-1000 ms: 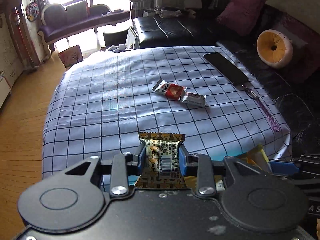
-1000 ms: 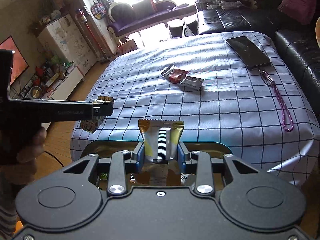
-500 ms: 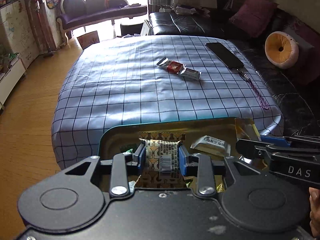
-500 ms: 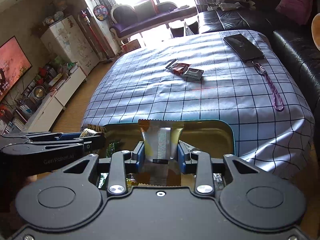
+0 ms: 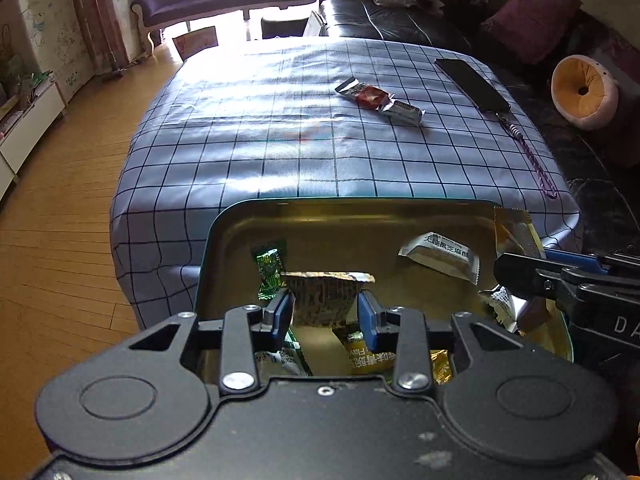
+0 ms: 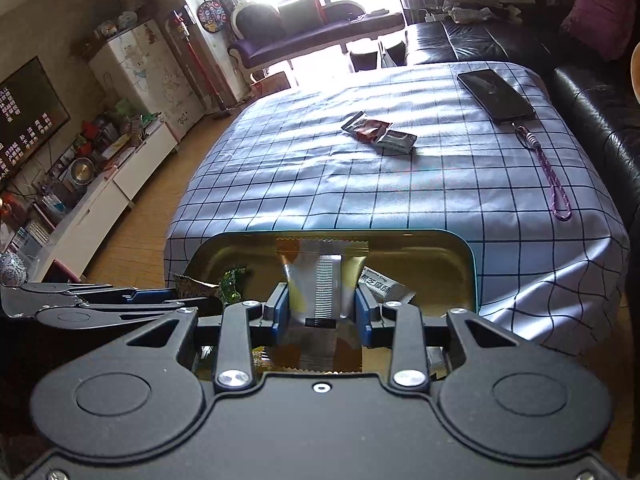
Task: Organize snacks
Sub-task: 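Carry the gold wrapper into the tray and open the left tool while the right tool releases the yellow bar, then move both open tools from the tray back to the remaining snacks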
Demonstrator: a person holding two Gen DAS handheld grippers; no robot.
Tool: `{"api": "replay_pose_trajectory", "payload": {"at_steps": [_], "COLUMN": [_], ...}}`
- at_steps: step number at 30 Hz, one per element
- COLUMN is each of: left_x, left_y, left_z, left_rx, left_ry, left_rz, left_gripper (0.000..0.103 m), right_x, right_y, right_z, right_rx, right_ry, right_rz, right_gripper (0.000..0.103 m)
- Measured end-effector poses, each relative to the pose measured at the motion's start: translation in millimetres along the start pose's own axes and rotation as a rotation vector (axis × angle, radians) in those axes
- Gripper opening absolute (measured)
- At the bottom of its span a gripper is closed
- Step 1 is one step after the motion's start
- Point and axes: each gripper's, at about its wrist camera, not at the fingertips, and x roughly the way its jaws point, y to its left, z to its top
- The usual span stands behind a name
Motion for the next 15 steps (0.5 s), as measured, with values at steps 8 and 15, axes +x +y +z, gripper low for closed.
{"api": "replay_pose_trajectory", "payload": {"at_steps": [8, 15], "left_x": [-2.6, 0.7], "left_y": [1.6, 2.0], "left_z": [-0.2, -3.7], "left_rx": [-0.014, -0.022], "left_ry": [-0.006, 0.013], "left_rz": [-0.009, -0.006], "left_gripper": [0.040, 0.040], "right_x": [3.7, 3.5], "right_y": [0.5, 1.5], "right_z": [-0.5, -2.2], "right_rx": [0.004, 0.007], "right_ry": [0.030, 0.036], "right_rz": [0.026, 0.037], "right_gripper": [0.048, 0.049]}}
